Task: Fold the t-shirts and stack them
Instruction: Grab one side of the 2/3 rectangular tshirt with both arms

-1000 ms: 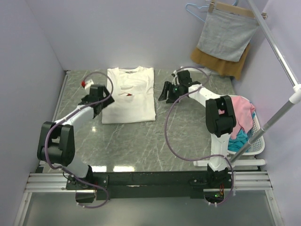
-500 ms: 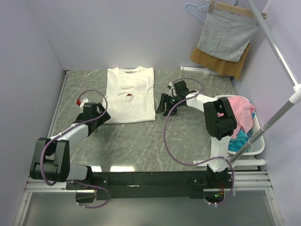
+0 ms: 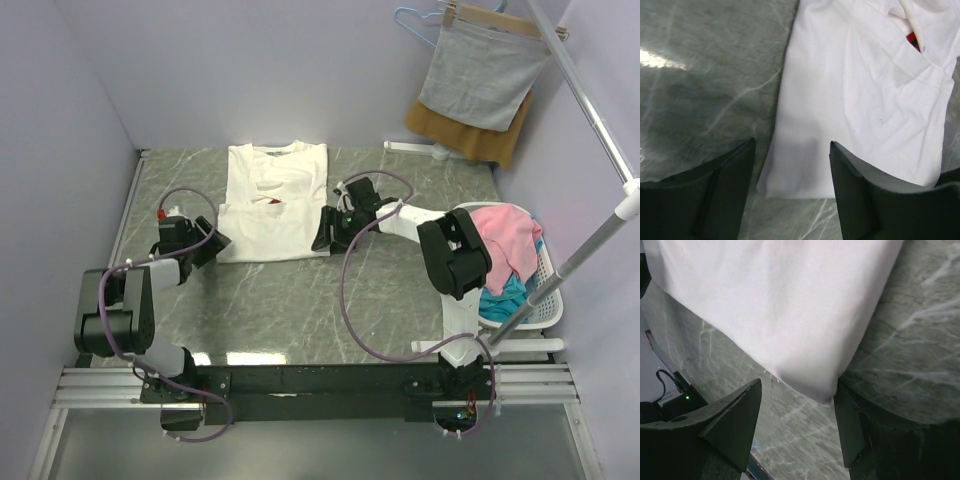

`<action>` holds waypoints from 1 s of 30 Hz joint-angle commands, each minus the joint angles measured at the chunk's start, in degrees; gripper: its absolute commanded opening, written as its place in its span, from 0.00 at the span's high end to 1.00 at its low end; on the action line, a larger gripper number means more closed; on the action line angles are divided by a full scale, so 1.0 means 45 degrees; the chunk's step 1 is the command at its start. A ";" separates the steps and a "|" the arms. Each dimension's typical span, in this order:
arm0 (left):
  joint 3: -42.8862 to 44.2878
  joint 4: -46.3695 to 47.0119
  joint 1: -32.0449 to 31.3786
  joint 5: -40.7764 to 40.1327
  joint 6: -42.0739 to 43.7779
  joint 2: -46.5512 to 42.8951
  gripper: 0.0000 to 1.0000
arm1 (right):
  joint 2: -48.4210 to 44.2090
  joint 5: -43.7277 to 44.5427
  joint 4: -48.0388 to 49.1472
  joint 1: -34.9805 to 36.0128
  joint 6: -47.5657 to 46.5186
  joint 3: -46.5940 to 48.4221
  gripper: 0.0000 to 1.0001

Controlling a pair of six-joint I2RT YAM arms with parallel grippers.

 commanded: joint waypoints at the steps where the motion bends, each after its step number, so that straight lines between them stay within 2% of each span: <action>1: 0.0653 0.0046 0.0046 0.1816 0.0513 0.1069 0.37 | 0.0711 0.0594 0.0238 0.0194 0.0443 0.0199 0.34; 8: 0.0343 -0.0168 0.0046 0.2325 0.0436 0.1032 0.47 | 0.0848 0.0730 0.0161 0.0213 0.0541 0.0375 0.34; 13: -0.0068 -0.0558 0.0026 0.2247 0.0300 0.0426 0.60 | 0.1140 0.0496 0.0238 0.0194 0.0580 0.0511 0.37; 15: 0.0068 -0.1124 0.0026 0.2208 0.0318 0.0212 0.67 | 0.1296 0.0282 0.0394 0.0156 0.0658 0.0531 0.42; 18: 0.0070 -0.1419 0.0026 0.2032 0.0397 -0.0003 0.76 | 0.1453 0.0145 0.0648 0.0194 0.0736 0.0550 0.58; 19: 0.0049 -0.1400 0.0007 0.2013 0.0358 0.0015 0.80 | 0.1511 0.0144 0.0591 0.0155 0.0698 0.0628 0.76; 20: 0.0011 -0.1380 0.0026 0.2071 0.0338 0.0015 0.83 | 0.1512 0.0106 0.0571 0.0155 0.0697 0.0687 0.85; 21: 0.0049 -0.1496 0.0026 0.2091 0.0338 0.0054 0.91 | 0.1473 0.0047 0.0513 0.0136 0.0562 0.0668 0.94; 22: 0.0088 -0.1594 0.0026 0.2091 0.0338 0.0035 0.95 | 0.1396 0.0047 0.0415 0.0135 0.0483 0.0668 1.00; 23: 0.0088 -0.1672 0.0007 0.2033 0.0319 -0.0023 0.99 | 0.1240 0.0105 0.0279 0.0155 0.0367 0.0552 1.00; 30: -0.0281 -0.3214 -0.0519 0.1409 -0.0110 -0.1640 0.99 | -0.0769 0.1336 -0.0757 0.0155 -0.0513 -0.1437 1.00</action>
